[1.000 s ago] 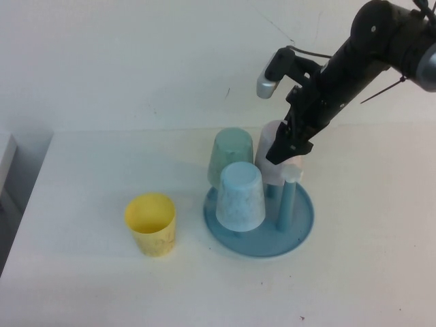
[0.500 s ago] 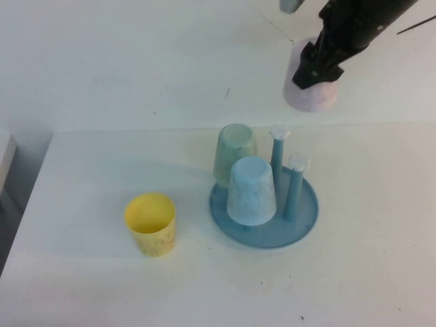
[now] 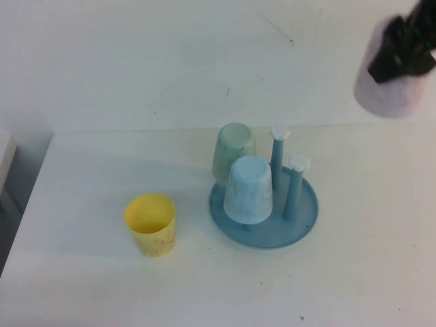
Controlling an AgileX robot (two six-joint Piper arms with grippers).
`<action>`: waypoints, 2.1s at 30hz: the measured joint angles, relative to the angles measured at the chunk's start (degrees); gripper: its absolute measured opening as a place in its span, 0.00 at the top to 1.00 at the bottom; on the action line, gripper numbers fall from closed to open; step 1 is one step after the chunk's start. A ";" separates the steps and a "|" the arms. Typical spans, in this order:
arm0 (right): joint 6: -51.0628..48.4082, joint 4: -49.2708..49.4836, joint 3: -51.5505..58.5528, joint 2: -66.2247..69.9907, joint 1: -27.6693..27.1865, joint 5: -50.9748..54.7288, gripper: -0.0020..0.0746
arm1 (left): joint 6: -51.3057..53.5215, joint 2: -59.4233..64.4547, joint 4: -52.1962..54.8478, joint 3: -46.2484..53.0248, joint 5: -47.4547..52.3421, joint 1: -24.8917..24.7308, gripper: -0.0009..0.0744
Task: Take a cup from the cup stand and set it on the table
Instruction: Hand over the cup
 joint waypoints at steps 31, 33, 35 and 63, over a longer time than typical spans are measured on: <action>-10.08 71.28 61.05 -21.58 -27.31 -4.51 0.22 | 0.00 0.00 0.00 0.00 0.00 0.00 0.99; -10.51 74.68 61.43 -19.46 -27.31 -3.77 0.22 | 0.00 0.00 0.00 0.00 0.00 0.00 0.99; -11.13 78.45 62.45 -17.58 -27.31 -3.55 0.22 | 0.00 0.00 0.00 0.00 0.00 0.00 0.99; 3.29 90.99 65.22 -16.29 -27.31 -3.55 0.22 | -19.28 0.00 -43.28 0.37 -5.38 0.00 0.99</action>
